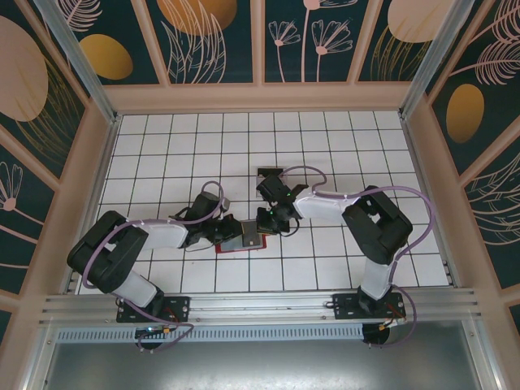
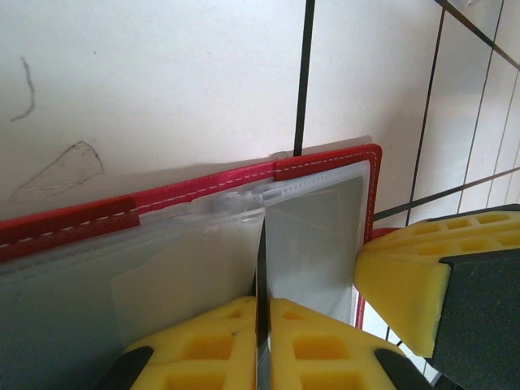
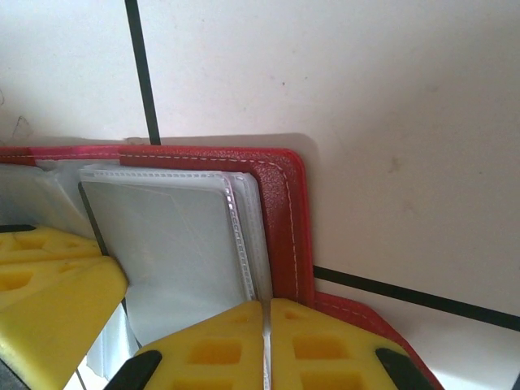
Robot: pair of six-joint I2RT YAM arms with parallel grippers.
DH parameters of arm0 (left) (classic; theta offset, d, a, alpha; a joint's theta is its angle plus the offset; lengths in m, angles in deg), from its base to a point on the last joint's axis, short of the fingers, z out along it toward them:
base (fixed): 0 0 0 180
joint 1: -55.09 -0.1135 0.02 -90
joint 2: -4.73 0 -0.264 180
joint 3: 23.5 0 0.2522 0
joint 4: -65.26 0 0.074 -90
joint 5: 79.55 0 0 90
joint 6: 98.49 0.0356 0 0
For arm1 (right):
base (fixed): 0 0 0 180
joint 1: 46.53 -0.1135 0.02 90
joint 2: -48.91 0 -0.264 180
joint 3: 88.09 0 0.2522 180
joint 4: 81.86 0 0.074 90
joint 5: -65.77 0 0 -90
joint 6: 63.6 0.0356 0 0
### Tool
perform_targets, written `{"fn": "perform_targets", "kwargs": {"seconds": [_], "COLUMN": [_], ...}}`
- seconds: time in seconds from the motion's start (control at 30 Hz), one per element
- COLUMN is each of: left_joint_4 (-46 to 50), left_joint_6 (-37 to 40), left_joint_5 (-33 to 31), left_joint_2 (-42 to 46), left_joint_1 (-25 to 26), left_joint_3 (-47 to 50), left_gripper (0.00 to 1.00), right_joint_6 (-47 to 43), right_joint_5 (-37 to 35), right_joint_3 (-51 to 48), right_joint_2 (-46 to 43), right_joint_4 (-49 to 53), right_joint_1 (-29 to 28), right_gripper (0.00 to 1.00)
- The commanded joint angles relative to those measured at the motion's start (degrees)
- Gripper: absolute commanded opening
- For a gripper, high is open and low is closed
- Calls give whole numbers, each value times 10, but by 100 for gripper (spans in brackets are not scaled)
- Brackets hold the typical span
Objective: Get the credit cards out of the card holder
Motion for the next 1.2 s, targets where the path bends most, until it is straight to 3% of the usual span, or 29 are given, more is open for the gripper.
{"fn": "perform_targets", "kwargs": {"seconds": [0.0,0.27,0.4,1.17], "left_joint_4": [-5,-2,7,39], "left_joint_6": [-2,0,4,23], "left_joint_5": [10,11,6,5], "left_joint_2": [8,39,50,81], "left_joint_1": [-6,-18,-21,-39], "left_joint_3": [16,32,33,52], "left_gripper": [8,0,0,3], "right_joint_6": [-3,-2,1,23], "right_joint_5": [-46,-43,-45,-67], "right_joint_3": [-19,-20,-21,-34], "right_joint_2": [55,54,53,42], "right_joint_4": [22,19,20,25], "right_joint_1": [-15,-16,-16,-10], "right_gripper": [8,10,15,8]}}
